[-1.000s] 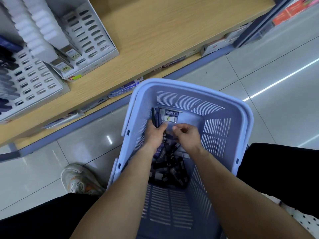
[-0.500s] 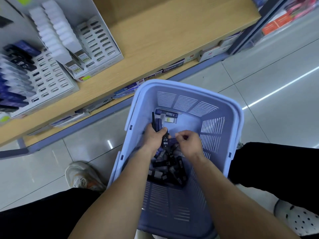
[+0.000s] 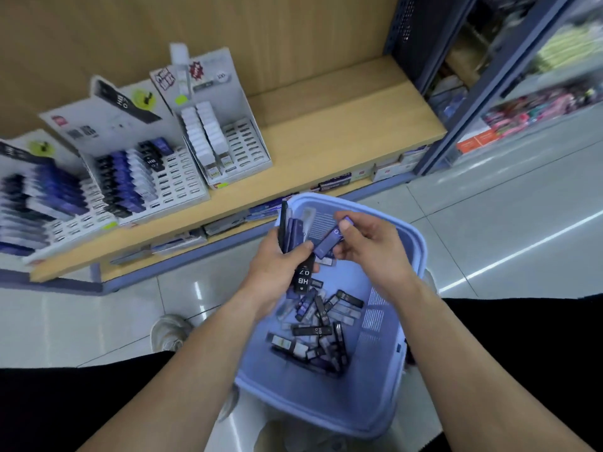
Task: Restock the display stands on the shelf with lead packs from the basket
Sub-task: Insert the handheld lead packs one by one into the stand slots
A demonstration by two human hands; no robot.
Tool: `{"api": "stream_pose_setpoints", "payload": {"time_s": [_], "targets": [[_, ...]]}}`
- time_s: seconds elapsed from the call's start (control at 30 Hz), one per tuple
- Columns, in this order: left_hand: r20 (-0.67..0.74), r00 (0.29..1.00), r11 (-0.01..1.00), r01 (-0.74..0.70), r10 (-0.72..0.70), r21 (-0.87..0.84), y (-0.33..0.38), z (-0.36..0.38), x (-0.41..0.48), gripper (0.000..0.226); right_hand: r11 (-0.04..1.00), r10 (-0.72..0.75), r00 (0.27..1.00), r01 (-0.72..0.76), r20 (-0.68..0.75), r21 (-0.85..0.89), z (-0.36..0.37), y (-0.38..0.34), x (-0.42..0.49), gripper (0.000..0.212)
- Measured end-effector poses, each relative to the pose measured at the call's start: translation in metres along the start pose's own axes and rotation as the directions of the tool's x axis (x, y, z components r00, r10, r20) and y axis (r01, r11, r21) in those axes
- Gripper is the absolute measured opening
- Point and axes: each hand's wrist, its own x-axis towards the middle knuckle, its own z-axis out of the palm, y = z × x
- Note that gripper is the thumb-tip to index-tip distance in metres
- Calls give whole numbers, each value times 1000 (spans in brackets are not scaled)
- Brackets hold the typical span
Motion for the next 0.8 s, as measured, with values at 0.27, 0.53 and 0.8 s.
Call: {"api": "stream_pose_setpoints", "payload": {"time_s": [0.27,0.53,0.8], "targets": [[-92,988,991,-129,126,-19,68,-86,-56,17,993,-72,975,50,209,109,48,-82,-12,22],[-227,966,990,-101,121,97,68,-165,-93,21,998,-63,971,68,230,-13,119,-97,6,13],[-437,898,996,-81,58,-35,47,-217,-87,22,870,-224,911,347,346,-350,219,-85,71,13]]}}
